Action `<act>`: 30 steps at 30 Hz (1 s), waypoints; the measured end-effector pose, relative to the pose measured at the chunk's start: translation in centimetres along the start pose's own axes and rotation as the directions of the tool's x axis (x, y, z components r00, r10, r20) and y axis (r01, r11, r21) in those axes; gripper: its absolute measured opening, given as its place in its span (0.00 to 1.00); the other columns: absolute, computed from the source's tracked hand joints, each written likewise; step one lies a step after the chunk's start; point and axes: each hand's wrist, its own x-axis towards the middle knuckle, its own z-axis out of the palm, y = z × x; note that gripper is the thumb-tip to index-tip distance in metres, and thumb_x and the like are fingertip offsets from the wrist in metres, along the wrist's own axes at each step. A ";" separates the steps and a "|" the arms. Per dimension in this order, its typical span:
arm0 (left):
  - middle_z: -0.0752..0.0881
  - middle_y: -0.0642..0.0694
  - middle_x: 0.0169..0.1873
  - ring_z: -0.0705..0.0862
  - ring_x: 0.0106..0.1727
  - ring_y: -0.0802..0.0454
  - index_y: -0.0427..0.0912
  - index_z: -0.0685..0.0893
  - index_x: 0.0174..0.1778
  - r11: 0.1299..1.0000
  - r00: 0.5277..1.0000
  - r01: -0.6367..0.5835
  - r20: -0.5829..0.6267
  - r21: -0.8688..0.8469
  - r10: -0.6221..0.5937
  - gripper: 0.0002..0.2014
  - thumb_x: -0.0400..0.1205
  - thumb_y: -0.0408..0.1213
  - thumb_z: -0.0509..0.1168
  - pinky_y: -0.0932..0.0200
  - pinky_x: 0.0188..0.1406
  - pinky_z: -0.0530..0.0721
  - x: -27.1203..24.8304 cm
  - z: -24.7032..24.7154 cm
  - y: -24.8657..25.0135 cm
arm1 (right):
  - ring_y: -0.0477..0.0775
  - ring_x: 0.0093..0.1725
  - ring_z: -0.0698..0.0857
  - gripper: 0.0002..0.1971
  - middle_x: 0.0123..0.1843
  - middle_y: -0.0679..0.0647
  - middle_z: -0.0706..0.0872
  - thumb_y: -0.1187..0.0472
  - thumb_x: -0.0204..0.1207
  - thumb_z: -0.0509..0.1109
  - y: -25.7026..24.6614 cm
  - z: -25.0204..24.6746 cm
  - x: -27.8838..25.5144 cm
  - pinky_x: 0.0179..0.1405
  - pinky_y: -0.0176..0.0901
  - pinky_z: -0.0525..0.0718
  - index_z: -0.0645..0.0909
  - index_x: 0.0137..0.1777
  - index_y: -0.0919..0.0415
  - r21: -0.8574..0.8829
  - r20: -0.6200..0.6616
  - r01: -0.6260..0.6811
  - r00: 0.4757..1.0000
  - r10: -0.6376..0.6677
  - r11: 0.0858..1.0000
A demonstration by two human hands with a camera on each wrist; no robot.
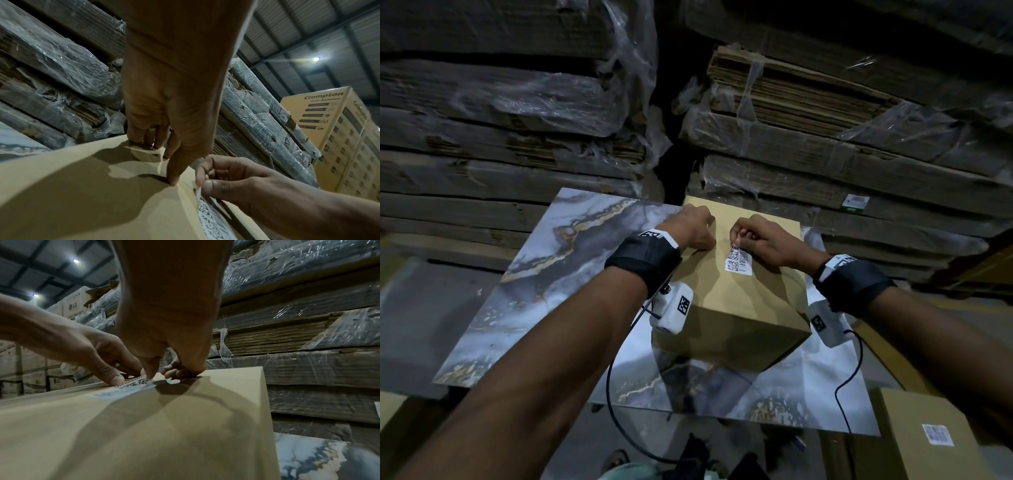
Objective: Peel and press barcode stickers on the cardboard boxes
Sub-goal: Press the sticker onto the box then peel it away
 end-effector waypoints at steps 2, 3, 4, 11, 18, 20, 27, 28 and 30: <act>0.78 0.40 0.68 0.79 0.69 0.39 0.49 0.77 0.76 1.000 1.000 0.000 0.000 -0.007 0.000 0.32 0.73 0.44 0.73 0.46 0.66 0.83 0.0 0.0 -0.1 | 0.50 0.50 0.83 0.08 0.51 0.53 0.85 0.64 0.83 0.69 -0.3 0.0 -0.2 0.51 0.49 0.83 0.87 0.53 0.50 0.045 -0.071 -0.024 0.997 0.027 0.999; 0.78 0.40 0.68 0.79 0.69 0.39 0.50 0.77 0.76 1.000 1.000 -0.004 -0.001 -0.009 0.004 0.32 0.73 0.44 0.73 0.46 0.67 0.83 0.1 0.0 -0.1 | 0.51 0.51 0.84 0.10 0.51 0.52 0.85 0.67 0.81 0.71 -0.5 0.0 -0.3 0.53 0.51 0.86 0.88 0.55 0.51 0.086 -0.111 -0.028 0.993 0.037 0.996; 0.78 0.40 0.68 0.79 0.69 0.39 0.50 0.77 0.76 1.000 1.000 -0.009 -0.001 -0.012 0.009 0.32 0.73 0.44 0.73 0.46 0.67 0.82 0.1 0.0 -0.1 | 0.52 0.51 0.85 0.14 0.52 0.53 0.84 0.70 0.78 0.72 -0.8 -0.1 -0.6 0.52 0.50 0.88 0.87 0.58 0.52 0.132 -0.151 -0.018 0.988 0.038 0.991; 0.78 0.40 0.65 0.80 0.67 0.40 0.48 0.81 0.71 0.999 0.999 -0.038 -0.011 -0.011 0.038 0.25 0.77 0.44 0.72 0.51 0.63 0.81 0.5 0.2 -0.4 | 0.53 0.61 0.79 0.17 0.62 0.51 0.82 0.60 0.80 0.72 -1.2 0.5 -1.3 0.60 0.46 0.78 0.89 0.66 0.47 -0.218 0.024 0.236 0.971 -0.237 0.947; 0.77 0.39 0.67 0.78 0.68 0.39 0.48 0.80 0.70 0.999 0.999 -0.042 -0.017 -0.009 0.042 0.23 0.78 0.47 0.71 0.51 0.62 0.79 0.5 0.2 -0.5 | 0.56 0.57 0.80 0.07 0.59 0.51 0.83 0.56 0.81 0.76 -1.1 0.4 -1.1 0.55 0.55 0.82 0.93 0.55 0.48 -0.289 -0.024 0.311 0.943 -0.331 0.905; 0.78 0.39 0.66 0.78 0.68 0.39 0.49 0.81 0.68 0.999 0.999 -0.045 -0.011 -0.004 0.045 0.23 0.77 0.47 0.73 0.51 0.62 0.79 0.6 0.2 -0.6 | 0.56 0.59 0.78 0.06 0.60 0.51 0.80 0.55 0.83 0.74 -0.9 0.6 -1.1 0.55 0.56 0.83 0.92 0.55 0.50 -0.282 -0.031 0.307 0.944 -0.329 0.909; 0.76 0.39 0.72 0.76 0.72 0.39 0.49 0.76 0.78 0.999 1.000 -0.028 0.003 0.019 0.028 0.31 0.77 0.49 0.72 0.52 0.66 0.78 0.9 0.4 -0.6 | 0.51 0.56 0.76 0.07 0.61 0.50 0.72 0.53 0.90 0.65 0.0 1.6 -1.4 0.57 0.47 0.81 0.83 0.61 0.49 -0.214 0.002 0.265 0.963 -0.271 0.940; 0.75 0.39 0.72 0.76 0.73 0.39 0.49 0.75 0.78 1.000 1.000 -0.024 0.005 0.016 0.024 0.31 0.77 0.48 0.71 0.53 0.66 0.78 0.8 0.4 -0.6 | 0.52 0.56 0.76 0.07 0.61 0.51 0.72 0.53 0.90 0.65 0.1 1.5 -1.5 0.59 0.45 0.80 0.83 0.62 0.50 -0.183 0.003 0.248 0.968 -0.251 0.951; 0.74 0.39 0.73 0.75 0.73 0.39 0.50 0.75 0.79 1.000 1.000 -0.020 0.009 0.011 0.020 0.31 0.78 0.48 0.71 0.52 0.67 0.78 0.9 0.4 -0.6 | 0.51 0.58 0.76 0.08 0.61 0.51 0.72 0.50 0.90 0.64 0.2 1.4 -1.5 0.62 0.43 0.79 0.82 0.62 0.49 -0.139 0.021 0.209 0.978 -0.208 0.968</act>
